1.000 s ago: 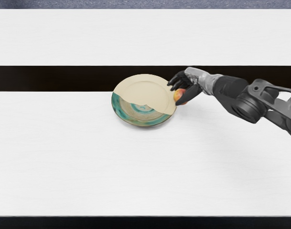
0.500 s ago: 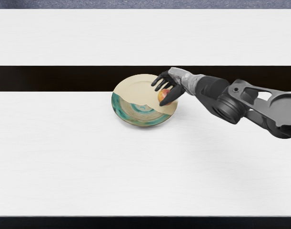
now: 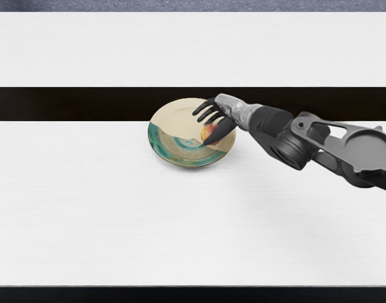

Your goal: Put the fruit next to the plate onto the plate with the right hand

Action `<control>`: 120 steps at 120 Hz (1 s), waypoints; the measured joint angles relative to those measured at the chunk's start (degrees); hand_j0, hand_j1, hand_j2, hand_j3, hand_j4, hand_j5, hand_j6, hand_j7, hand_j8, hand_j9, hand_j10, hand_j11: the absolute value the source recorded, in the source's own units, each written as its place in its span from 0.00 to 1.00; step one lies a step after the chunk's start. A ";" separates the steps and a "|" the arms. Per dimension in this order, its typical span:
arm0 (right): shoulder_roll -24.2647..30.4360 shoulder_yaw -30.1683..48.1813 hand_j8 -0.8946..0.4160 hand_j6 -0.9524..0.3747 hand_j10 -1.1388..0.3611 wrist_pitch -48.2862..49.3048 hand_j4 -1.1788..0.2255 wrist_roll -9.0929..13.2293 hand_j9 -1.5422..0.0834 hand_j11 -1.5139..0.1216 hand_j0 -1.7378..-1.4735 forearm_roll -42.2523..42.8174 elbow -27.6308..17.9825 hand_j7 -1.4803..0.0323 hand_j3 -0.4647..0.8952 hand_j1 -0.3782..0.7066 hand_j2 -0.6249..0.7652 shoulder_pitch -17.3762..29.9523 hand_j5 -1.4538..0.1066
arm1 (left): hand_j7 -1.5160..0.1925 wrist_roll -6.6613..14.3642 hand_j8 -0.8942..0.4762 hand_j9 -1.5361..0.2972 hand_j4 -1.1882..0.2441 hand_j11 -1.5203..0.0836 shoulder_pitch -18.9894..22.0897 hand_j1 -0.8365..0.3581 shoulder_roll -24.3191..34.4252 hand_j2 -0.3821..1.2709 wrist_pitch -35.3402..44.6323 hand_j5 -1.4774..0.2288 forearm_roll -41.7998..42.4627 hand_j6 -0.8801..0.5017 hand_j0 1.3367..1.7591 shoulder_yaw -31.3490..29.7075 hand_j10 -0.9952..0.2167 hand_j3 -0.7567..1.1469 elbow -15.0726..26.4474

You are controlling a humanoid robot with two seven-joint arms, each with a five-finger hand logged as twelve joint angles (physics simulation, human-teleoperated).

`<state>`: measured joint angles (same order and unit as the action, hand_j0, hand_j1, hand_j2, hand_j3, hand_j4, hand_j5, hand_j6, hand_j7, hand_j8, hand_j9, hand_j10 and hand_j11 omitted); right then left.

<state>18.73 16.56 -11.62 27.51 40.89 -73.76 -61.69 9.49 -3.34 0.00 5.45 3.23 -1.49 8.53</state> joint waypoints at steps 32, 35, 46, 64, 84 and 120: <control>2.09 0.81 0.55 0.58 0.64 0.31 0.71 0.04 0.80 0.78 0.30 -0.94 -0.11 0.82 0.34 0.22 0.44 -0.01 0.78 | 0.88 0.00 0.65 0.83 0.83 0.94 -0.04 0.99 0.00 0.23 -0.02 0.86 0.02 0.63 0.76 -0.03 0.82 0.40 0.09; 2.68 0.86 0.56 0.59 0.65 0.53 0.72 0.03 0.82 0.80 0.30 -1.27 -0.12 0.84 0.34 0.20 0.44 -0.04 0.79 | 0.88 0.00 0.65 0.83 0.83 0.94 -0.08 0.99 0.00 0.23 -0.02 0.86 0.02 0.63 0.76 -0.02 0.82 0.40 0.09; 6.24 3.34 0.61 0.64 0.69 5.64 0.76 0.00 0.86 0.84 0.30 -2.87 -0.22 0.89 0.34 0.14 0.44 0.17 0.84 | 0.88 0.00 0.65 0.83 0.83 0.94 0.73 0.99 0.00 0.23 -0.03 0.86 -0.01 0.63 0.76 -0.07 0.82 0.40 0.10; 17.05 7.94 0.64 0.68 0.73 24.96 0.80 -0.07 0.91 0.89 0.30 -8.07 -0.19 0.94 0.34 0.08 0.45 0.78 0.89 | 0.88 0.00 0.65 0.83 0.83 0.94 0.80 0.99 0.00 0.23 -0.01 0.86 -0.04 0.63 0.76 -0.15 0.82 0.40 0.07; 26.17 9.87 0.66 0.70 0.74 41.05 0.82 -0.08 0.93 0.91 0.30 -9.85 0.05 0.96 0.34 0.05 0.45 0.94 0.91 | 0.88 0.00 0.65 0.83 0.83 0.94 0.62 0.99 0.00 0.23 0.21 0.86 0.02 0.63 0.76 -0.08 0.82 0.40 -0.09; 32.28 10.38 0.68 0.71 0.75 46.33 0.83 -0.80 0.94 0.92 0.30 -13.13 0.32 0.97 0.34 0.03 0.45 1.00 0.93 | 0.88 0.00 0.65 0.83 0.82 0.94 0.62 0.99 0.00 0.23 0.50 0.86 0.10 0.63 0.76 0.00 0.82 0.40 -0.17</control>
<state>51.01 26.93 34.71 26.72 27.76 -73.44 -60.69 9.49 -2.72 0.00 5.95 3.33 -1.49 8.36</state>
